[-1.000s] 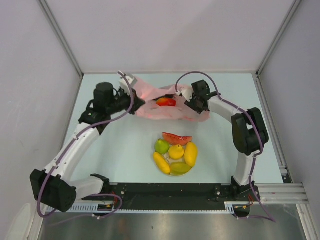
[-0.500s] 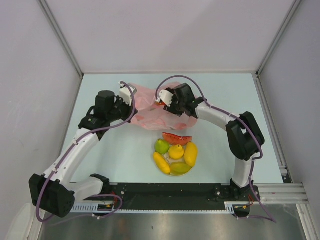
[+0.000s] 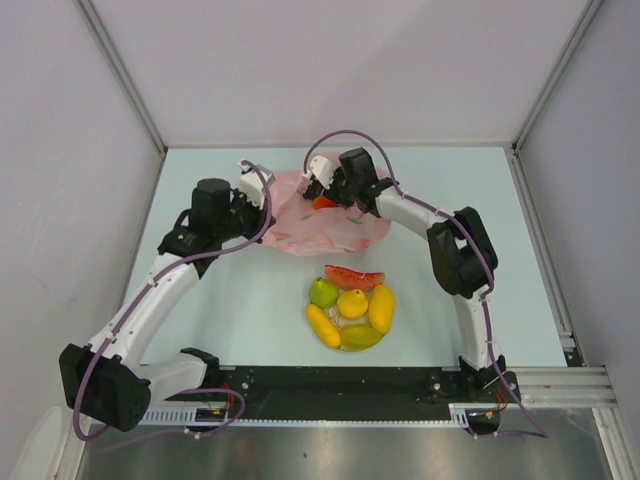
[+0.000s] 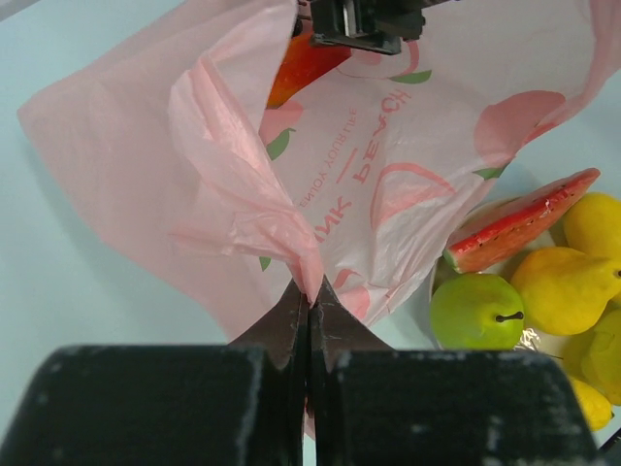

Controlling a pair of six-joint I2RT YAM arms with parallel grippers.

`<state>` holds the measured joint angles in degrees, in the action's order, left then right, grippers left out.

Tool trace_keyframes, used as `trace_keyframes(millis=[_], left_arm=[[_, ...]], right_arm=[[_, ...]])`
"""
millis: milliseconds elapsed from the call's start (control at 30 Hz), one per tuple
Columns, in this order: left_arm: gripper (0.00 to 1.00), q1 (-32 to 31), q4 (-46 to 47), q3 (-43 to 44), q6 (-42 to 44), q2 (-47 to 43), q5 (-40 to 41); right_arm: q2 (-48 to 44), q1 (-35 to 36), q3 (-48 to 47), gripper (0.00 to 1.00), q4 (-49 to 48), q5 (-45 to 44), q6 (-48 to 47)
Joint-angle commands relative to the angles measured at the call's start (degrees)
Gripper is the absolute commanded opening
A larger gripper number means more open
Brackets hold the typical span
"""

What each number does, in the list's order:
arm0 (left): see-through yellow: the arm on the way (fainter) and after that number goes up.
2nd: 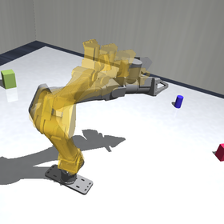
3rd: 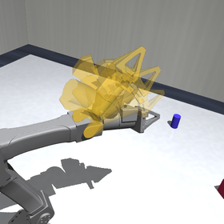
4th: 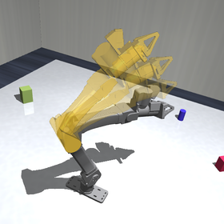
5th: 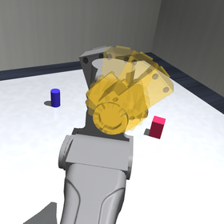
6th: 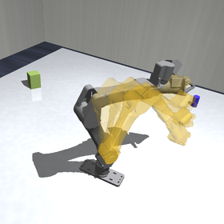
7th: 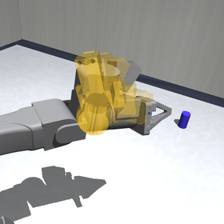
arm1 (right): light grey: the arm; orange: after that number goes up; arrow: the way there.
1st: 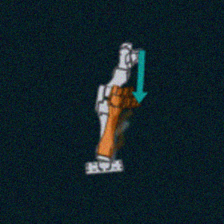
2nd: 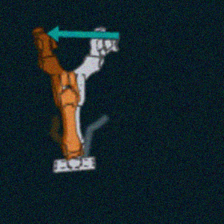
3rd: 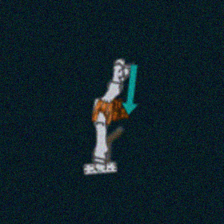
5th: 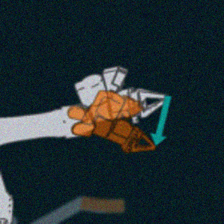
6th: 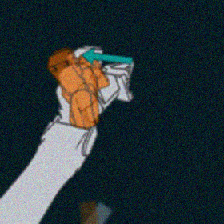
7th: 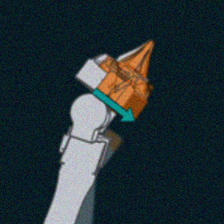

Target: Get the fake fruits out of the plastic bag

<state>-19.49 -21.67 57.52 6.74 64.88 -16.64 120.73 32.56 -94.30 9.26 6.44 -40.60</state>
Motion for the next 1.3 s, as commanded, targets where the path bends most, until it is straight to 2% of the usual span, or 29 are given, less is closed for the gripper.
trace_keyframes(millis=[0,100,233,367,467,500,600,667,833,933,1067,1267], left_arm=[[0.00,-0.03,1.02,1.90,1.34,-0.55,0.30],[0.00,0.15,1.37,1.46,1.26,-1.07,0.30],[0.00,0.41,2.07,0.76,0.90,-1.08,0.56],[0.00,0.76,2.60,0.75,0.55,-0.72,0.39],[0.00,0.85,2.95,1.11,0.20,-0.20,0.21],[0.00,0.85,2.95,1.37,0.03,0.07,0.12],[0.00,1.12,3.13,1.63,-0.50,0.42,-0.06],[0.00,1.12,3.30,1.81,-0.59,0.68,-0.06],[0.00,1.12,3.83,2.07,-0.94,1.03,-0.06],[0.00,1.03,4.27,2.16,-1.12,1.30,0.21],[0.00,1.03,4.53,2.60,-1.64,1.83,0.12],[0.00,1.12,5.85,3.04,-3.84,2.96,-0.49]], right_arm=[[3.28,-0.30,-4.22,0.43,-0.64,-0.29,0.44],[5.30,-0.21,-5.62,0.47,2.77,0.15,-1.67],[8.55,-0.56,-9.49,0.58,8.22,-0.64,-1.06],[9.35,-0.74,-9.59,0.62,9.11,0.07,-1.76],[9.09,-0.91,-9.41,0.48,8.41,0.33,-1.68],[8.65,-0.92,-9.32,0.39,7.45,0.16,-1.33],[5.32,-0.83,-8.80,0.23,6.65,0.42,0.60],[1.03,-1.00,-7.22,0.19,6.56,1.99,1.92],[-11.63,-0.74,0.42,0.16,7.35,6.91,1.84],[-20.16,-0.30,5.17,0.16,10.95,8.58,2.01],[-31.48,0.40,10.00,0.17,21.99,11.83,0.88],[-42.67,3.47,17.22,0.17,35.45,20.01,-3.43]])
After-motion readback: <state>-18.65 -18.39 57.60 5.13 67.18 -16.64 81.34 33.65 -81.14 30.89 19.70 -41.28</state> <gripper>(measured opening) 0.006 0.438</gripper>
